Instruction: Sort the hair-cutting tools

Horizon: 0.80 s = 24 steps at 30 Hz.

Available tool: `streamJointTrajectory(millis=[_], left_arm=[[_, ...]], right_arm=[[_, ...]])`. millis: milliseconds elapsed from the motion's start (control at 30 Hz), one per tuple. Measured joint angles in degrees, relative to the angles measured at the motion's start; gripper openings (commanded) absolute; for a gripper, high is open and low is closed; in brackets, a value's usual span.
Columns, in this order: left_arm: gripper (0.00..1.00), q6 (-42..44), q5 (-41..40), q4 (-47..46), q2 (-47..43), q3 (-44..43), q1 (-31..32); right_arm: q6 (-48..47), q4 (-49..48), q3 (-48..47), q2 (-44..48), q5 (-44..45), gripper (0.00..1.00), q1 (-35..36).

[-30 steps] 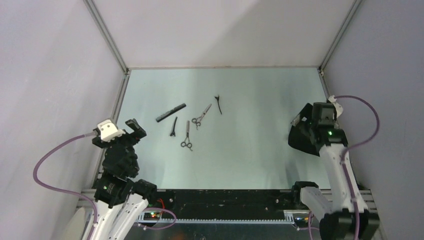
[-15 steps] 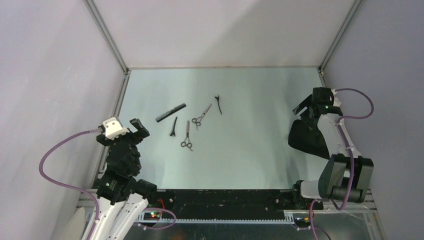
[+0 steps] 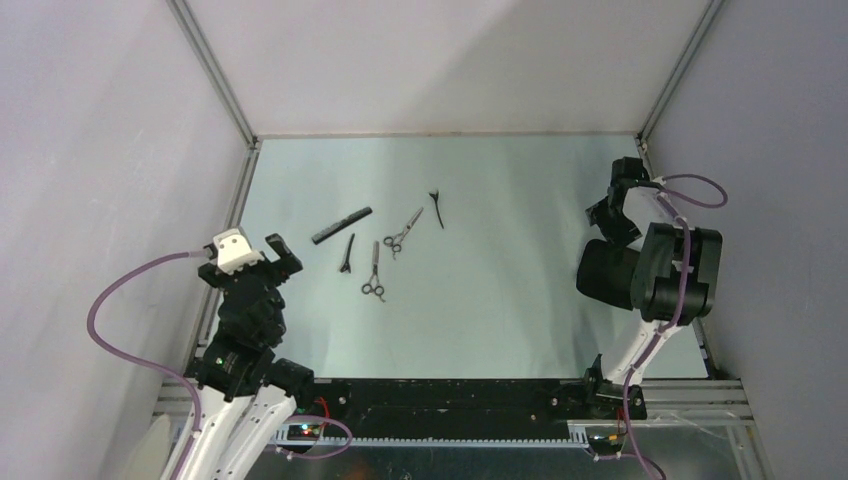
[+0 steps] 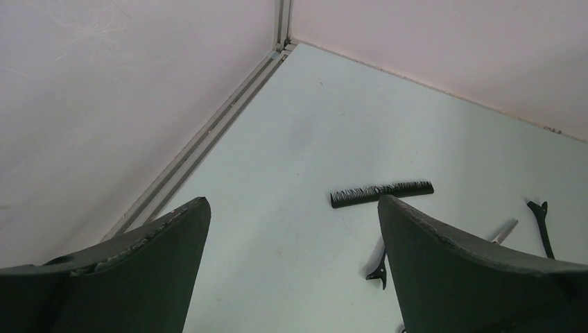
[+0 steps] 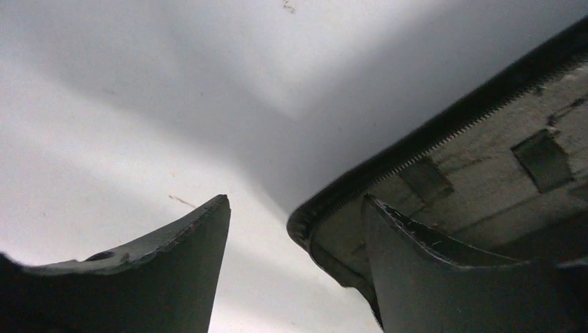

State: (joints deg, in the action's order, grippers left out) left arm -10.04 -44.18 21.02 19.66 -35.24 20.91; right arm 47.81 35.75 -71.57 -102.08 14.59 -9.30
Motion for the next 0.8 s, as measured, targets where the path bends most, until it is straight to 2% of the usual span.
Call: streamJointTrajectory(millis=[33, 267, 467, 800], left_arm=[[0.98, 0.0, 0.0, 0.0, 0.1, 0.0, 0.0], [0.98, 0.1, 0.0, -0.2, 0.3, 0.0, 0.0], [0.98, 0.0, 0.5, -0.4, 0.1, 0.0, 0.0], [0.98, 0.0, 1.4, -0.4, -1.6, 0.0, 0.0]], right_arm=[[0.6, 0.1, -0.8, -1.2, 0.0, 0.6, 0.0], [3.3, 0.8, -2.4, -5.9, 0.0, 0.21, 0.2], [2.9, 2.4, -2.4, -6.6, 0.6, 0.0, 1.6], [-3.4, 2.1, -1.8, -5.6, 0.4, 0.0, 7.8]])
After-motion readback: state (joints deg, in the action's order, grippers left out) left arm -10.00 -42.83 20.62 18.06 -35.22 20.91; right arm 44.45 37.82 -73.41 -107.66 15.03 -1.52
